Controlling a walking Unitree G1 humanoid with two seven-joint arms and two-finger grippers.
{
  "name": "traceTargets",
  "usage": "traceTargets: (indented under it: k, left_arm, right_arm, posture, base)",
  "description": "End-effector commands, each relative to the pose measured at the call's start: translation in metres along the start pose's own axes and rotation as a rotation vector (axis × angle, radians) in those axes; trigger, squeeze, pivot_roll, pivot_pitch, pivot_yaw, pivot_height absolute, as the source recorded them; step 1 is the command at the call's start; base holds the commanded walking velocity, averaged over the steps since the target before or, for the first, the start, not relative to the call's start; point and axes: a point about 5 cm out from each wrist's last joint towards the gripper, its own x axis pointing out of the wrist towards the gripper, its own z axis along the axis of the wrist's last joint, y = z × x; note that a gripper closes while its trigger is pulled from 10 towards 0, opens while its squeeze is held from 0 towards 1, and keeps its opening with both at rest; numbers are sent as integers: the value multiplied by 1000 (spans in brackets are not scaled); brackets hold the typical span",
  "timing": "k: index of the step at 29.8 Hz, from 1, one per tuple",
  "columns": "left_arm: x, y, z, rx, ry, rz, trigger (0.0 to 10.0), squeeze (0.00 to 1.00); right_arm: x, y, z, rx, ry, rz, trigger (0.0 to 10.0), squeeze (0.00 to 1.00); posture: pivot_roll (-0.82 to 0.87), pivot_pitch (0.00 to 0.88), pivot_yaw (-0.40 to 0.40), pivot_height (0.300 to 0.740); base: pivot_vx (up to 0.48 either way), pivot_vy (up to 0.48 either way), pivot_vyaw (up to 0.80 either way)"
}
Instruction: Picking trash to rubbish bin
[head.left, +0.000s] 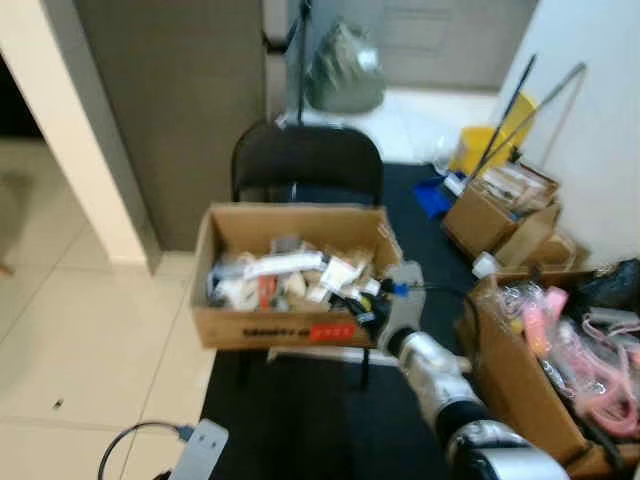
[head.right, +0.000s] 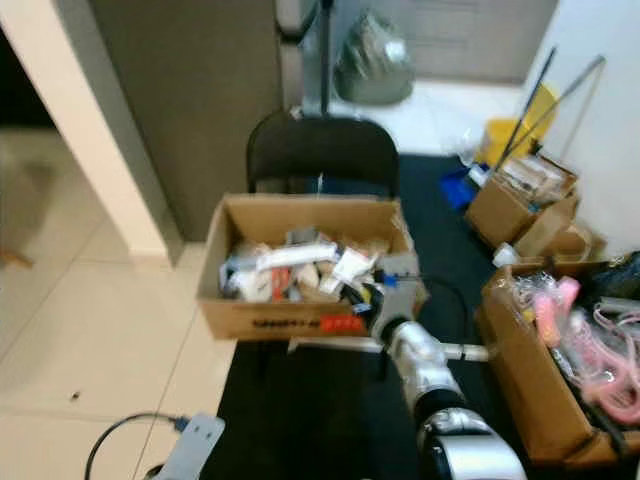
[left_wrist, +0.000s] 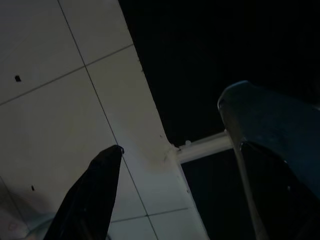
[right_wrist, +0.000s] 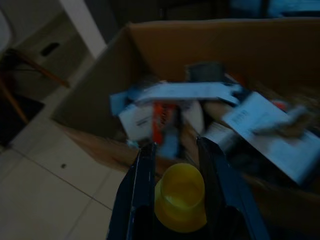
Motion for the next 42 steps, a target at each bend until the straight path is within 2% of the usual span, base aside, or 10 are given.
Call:
traceTargets:
  k: [1, 16, 17, 19, 20, 28, 33, 34, 39, 42]
  left_arm:
    - [-3, -10, -23, 17, 91, -41, 10000, 0]
    - [-2, -4, -21, 21, 84, -19, 10000, 0]
    - [-2, -4, -21, 23, 84, -18, 10000, 0]
    - [-2, -4, -21, 24, 84, -17, 10000, 0]
    - [-2, -3, -21, 22, 85, -16, 10000, 0]
    - [-2, -3, -20, 21, 86, -17, 10000, 0]
    - [-2, -3, -19, 27, 83, -13, 10000, 0]
    - [-2, -3, -19, 24, 82, -11, 10000, 0]
    - [-2, -4, -19, 17, 86, -2, 10000, 0]
    - [-2, -5, -19, 20, 91, -1, 10000, 0]
  right_arm:
    - [2, -3, 6, -19, -13, -3, 10000, 0]
    - [14, 7, 19, -67, -34, -19, 10000, 31]
    - [15, 7, 20, -68, -40, -19, 10000, 478]
    - [15, 7, 21, -68, -43, -19, 10000, 478]
    - [17, 10, 24, -73, -60, -16, 10000, 1000]
    - [19, 10, 32, -45, -113, -50, 10000, 1000]
    - [13, -4, 29, -20, -96, -101, 10000, 1000]
    - [11, -7, 27, 4, -88, -96, 10000, 0]
    - [0, -16, 16, 101, -49, -25, 10000, 0]
    - [-13, -22, 2, 194, -8, 83, 10000, 0]
  posture:
    - [62, 33, -3, 740]
    - [81, 14, 8, 740]
    - [81, 14, 8, 740]
    - [81, 14, 8, 740]
    - [85, 16, 9, 740]
    - [90, 18, 13, 740]
    - [85, 19, 13, 740]
    - [81, 19, 12, 740]
    - [75, 20, 10, 740]
    - [69, 23, 7, 740]
  base:
    - [386, 0, 0]
    - [256, 0, 0]
    - [0, 0, 0]
    - [0, 0, 0]
    - [0, 0, 0]
    - [0, 0, 0]
    - [0, 0, 0]
    - [0, 0, 0]
    - [0, 0, 0]
    - [-276, 0, 0]
